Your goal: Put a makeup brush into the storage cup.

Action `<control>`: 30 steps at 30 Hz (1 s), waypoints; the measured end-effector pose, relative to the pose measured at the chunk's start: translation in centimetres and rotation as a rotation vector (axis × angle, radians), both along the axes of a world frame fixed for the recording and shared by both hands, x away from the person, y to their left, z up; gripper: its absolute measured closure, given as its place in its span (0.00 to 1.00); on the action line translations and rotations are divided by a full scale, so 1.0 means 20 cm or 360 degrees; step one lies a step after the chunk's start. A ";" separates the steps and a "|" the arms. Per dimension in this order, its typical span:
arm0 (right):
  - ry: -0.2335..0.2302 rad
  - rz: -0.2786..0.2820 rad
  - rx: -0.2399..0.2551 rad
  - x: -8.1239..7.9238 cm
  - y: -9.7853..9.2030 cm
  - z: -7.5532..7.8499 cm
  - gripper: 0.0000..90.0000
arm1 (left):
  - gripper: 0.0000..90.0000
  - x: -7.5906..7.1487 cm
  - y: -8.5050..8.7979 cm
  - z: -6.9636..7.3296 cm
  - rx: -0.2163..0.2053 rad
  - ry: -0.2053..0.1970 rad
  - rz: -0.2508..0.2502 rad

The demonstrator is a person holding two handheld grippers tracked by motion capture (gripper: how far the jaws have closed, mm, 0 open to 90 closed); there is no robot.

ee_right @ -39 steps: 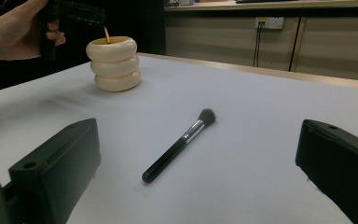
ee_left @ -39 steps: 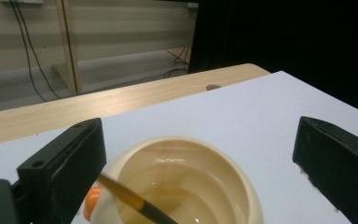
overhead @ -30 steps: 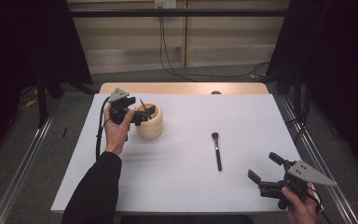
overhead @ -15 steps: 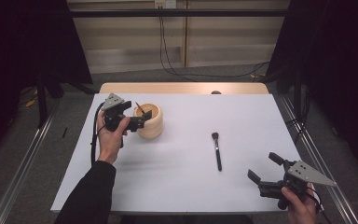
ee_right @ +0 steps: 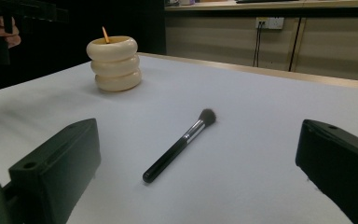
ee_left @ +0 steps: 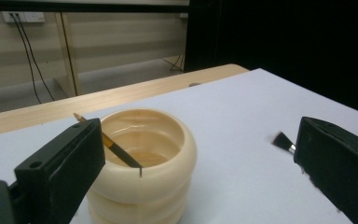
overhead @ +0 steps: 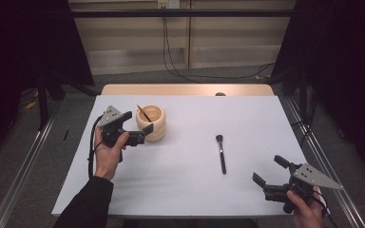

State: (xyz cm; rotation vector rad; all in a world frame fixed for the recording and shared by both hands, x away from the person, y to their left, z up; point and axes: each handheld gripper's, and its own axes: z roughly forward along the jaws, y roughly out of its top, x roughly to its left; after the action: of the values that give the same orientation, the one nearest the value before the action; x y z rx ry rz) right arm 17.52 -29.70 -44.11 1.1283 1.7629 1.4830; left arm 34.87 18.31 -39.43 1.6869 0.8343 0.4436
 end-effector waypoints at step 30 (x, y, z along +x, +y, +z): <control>0.0011 -0.0002 -0.0008 0.01 0.00 0.00 0.00 | 0.02 -0.49 0.19 -0.09 0.0068 -0.0013 0.0117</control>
State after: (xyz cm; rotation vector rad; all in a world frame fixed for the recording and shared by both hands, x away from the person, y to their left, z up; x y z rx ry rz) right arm 17.67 -29.69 -44.15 1.1332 1.7694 1.4744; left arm 25.08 22.01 -41.18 1.6968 0.8886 0.5215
